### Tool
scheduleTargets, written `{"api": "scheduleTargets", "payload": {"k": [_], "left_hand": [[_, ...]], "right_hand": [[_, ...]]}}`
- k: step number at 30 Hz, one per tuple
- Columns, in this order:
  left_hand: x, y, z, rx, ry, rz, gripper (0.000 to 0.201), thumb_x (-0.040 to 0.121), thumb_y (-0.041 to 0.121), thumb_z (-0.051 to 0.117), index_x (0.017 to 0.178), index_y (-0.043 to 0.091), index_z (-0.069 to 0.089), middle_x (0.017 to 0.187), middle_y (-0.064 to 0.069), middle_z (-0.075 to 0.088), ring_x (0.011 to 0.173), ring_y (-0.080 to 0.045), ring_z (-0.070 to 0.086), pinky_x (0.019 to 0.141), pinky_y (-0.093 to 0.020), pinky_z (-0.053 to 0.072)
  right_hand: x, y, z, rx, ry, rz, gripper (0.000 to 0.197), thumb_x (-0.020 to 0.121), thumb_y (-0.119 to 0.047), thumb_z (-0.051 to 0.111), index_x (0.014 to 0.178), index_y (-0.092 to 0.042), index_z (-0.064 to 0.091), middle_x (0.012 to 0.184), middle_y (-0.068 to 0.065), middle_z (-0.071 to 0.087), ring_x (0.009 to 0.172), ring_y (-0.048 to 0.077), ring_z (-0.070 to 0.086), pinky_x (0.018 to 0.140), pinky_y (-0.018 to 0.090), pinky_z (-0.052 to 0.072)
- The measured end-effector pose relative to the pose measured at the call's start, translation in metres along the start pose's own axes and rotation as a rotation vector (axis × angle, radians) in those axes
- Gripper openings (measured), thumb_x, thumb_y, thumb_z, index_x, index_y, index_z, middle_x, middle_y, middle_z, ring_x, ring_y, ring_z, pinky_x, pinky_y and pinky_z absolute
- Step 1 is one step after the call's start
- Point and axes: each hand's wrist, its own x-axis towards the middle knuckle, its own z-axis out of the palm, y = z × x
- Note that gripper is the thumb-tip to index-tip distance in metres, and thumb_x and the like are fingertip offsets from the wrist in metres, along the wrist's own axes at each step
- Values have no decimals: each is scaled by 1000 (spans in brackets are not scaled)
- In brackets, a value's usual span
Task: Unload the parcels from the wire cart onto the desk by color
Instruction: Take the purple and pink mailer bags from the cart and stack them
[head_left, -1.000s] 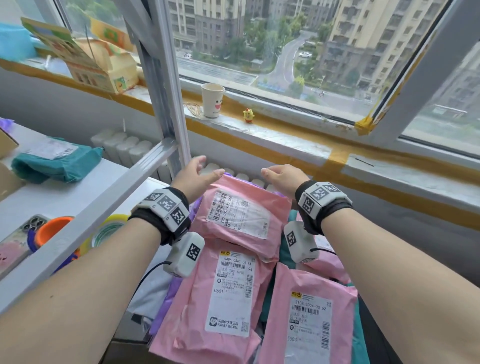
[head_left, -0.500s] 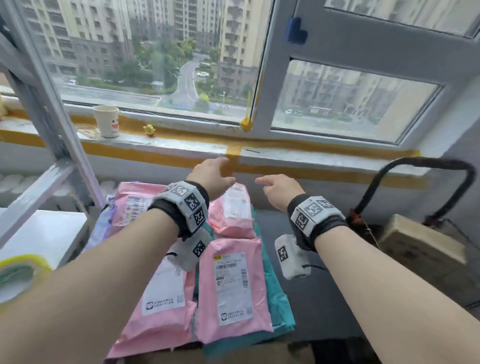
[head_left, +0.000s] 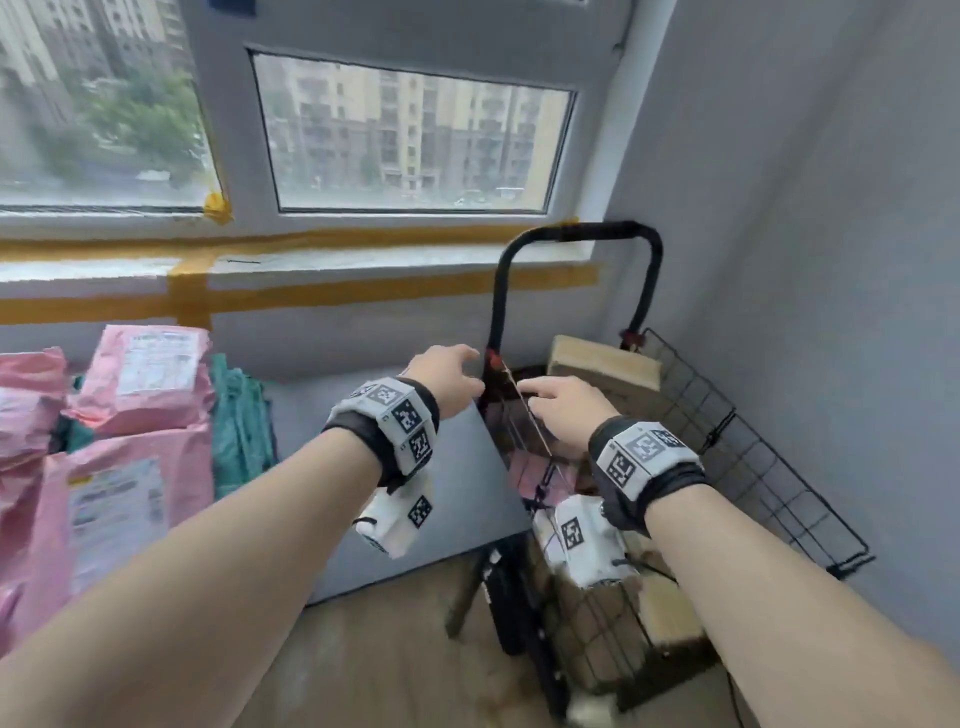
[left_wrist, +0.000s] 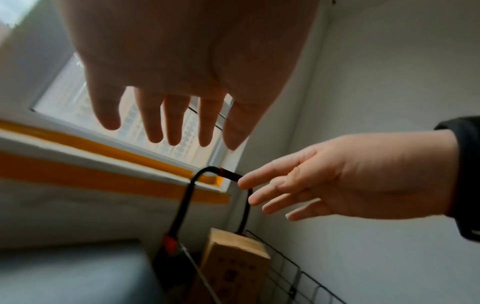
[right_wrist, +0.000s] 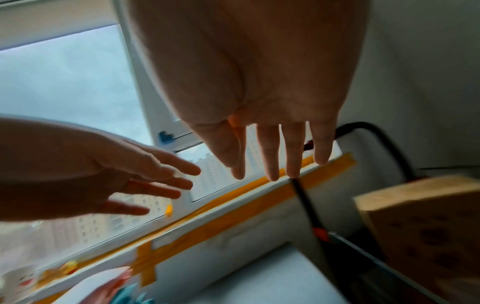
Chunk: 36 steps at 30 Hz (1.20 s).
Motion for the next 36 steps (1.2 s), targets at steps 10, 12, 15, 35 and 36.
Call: {"api": "scheduleTargets", "payload": {"k": [10,12,15,35,36], "left_hand": [[53,141,159,-101,-193,-22,47,90,22,54,136,22,46,136,-4,51,111,-19,55,82,-21,39],[71,147,181,-120,-214,-57,46,89,21,54,134,23,47,135,-4,51,108,-18,54,80,-22,40],[104,149,212,-162,-243,-121,44,89,18,55,132,20,49,133,-3,51,109,-17,51,78,-20,35],[301,76,365,-15,-305,-491,44,88,27,49,131,16,46,131,-11,48,118,-30,49,98,-42,44],[302,69,376,-26,-318,-528,45,88,27,50,132,16,46,131,-12,48,119,-30,48,98,-42,44]], "right_hand": [[-24,255,-78,48,1,327,36,95,-16,46,129,-20,57,137,2,54,124,22,50,99,24,36],[-13,277,-73,73,-33,343,35,95,-16,45,127,-20,59,135,2,55,122,22,51,97,23,37],[12,303,-64,147,-79,372,32,95,-18,49,123,-21,61,132,2,57,118,20,53,90,20,36],[272,409,66,328,-416,500,26,87,-12,57,110,-12,69,104,4,67,100,21,61,95,34,49],[281,417,79,334,-459,527,26,88,-11,56,112,-9,68,101,4,65,96,21,60,95,36,49]]}}
